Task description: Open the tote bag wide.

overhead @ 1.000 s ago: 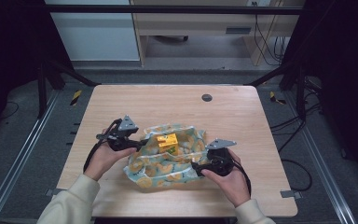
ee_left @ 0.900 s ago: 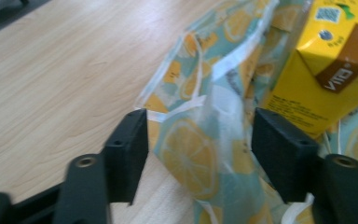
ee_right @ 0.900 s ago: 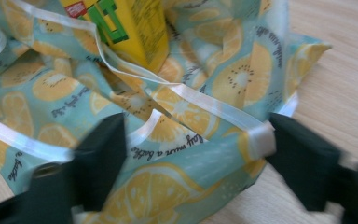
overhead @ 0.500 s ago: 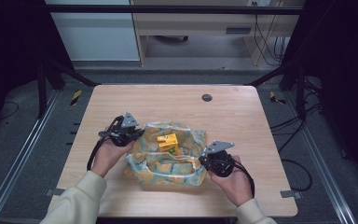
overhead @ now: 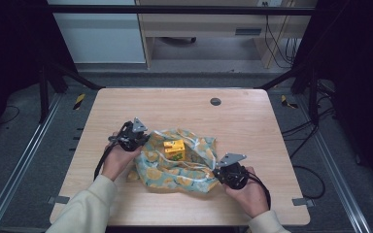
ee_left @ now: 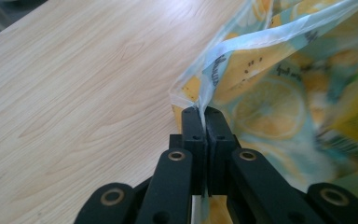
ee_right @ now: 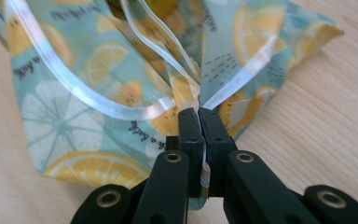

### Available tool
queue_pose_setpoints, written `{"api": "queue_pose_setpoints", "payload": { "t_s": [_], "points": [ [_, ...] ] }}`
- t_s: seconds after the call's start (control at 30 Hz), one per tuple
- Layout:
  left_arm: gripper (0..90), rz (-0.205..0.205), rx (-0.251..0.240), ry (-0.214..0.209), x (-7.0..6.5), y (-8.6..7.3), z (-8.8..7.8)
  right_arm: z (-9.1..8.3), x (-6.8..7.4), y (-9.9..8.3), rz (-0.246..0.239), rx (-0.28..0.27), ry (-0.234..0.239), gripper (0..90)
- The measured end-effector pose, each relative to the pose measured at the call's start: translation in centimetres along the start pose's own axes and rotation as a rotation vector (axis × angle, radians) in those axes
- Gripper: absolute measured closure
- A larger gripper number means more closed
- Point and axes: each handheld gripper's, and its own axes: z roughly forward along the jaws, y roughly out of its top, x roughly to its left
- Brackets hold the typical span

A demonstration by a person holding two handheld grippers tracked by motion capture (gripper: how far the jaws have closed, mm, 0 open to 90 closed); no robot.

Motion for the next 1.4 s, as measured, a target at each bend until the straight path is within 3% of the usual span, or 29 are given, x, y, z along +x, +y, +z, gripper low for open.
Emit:
{"api": "queue_pose_setpoints", "payload": {
  "t_s": [0.17, 0.87, 1.03, 1.07, 1.2, 1.3, 1.4],
  "points": [
    [88.9, -0.043, 0.011, -0.005, 0.5, -1.0, 1.0, 0.5, -0.8, -0.8, 0.017, 0.011, -0.007, 88.7],
    [89.0, -0.043, 0.065, -0.003, 0.1, -2.8, 1.9, 1.5, -2.5, -1.0, 0.041, 0.039, -0.075, 89.2],
    [86.9, -0.042, 0.062, -0.002, -0.1, -3.2, 1.7, 1.7, -2.4, -1.0, 0.019, 0.051, -0.101, 88.3],
    [83.9, -0.044, 0.056, 0.010, -0.1, -3.3, 1.4, 1.7, -2.4, -0.9, 0.015, 0.046, -0.099, 85.1],
    [61.7, -0.042, -0.005, 0.038, -0.1, -3.3, -0.3, 0.7, -2.3, -0.9, 0.051, 0.001, -0.117, 55.3],
    [43.7, -0.073, -0.096, 0.030, 0.0, -3.0, -2.3, -1.0, -2.5, -0.6, 0.098, -0.110, -0.126, 34.5],
    [34.9, -0.093, -0.169, 0.029, 0.2, -2.5, -4.2, -2.6, -2.6, -0.2, 0.132, -0.207, -0.148, 24.3]
  ]
}}
